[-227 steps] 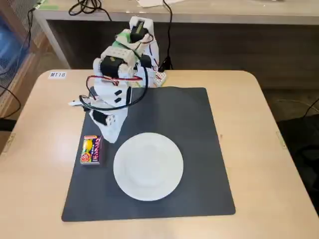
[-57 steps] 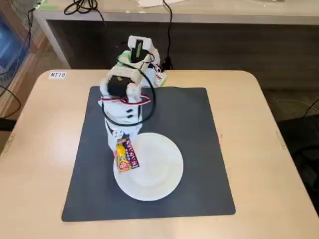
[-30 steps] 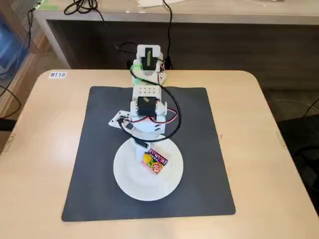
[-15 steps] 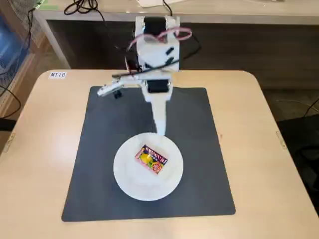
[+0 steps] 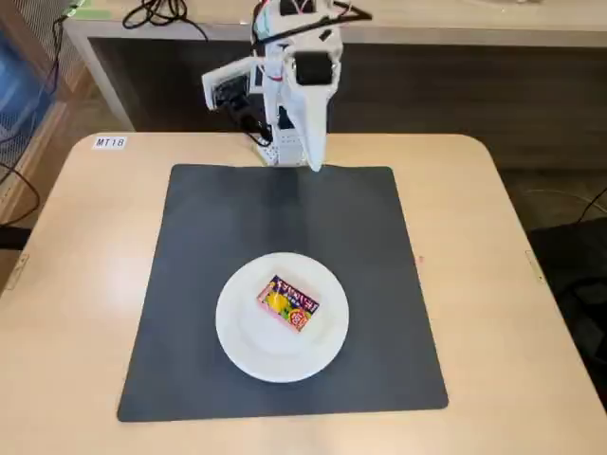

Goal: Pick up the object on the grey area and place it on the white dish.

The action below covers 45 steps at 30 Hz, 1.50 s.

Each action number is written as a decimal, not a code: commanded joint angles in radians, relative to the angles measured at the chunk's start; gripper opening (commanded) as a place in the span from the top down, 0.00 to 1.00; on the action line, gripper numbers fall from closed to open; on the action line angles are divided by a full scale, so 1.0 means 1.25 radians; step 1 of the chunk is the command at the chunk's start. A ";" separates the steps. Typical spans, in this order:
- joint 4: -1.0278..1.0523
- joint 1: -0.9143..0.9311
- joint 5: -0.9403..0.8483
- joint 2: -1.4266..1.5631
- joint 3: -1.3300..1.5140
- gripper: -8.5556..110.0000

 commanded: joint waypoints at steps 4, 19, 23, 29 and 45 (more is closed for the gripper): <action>-0.066 0.077 -0.010 0.221 0.393 0.93; 0.054 0.145 -0.002 0.594 0.780 0.93; 0.055 0.145 0.002 0.594 0.803 0.93; 0.050 0.155 0.004 0.595 0.804 0.93; 0.043 0.148 -0.002 0.595 0.807 0.93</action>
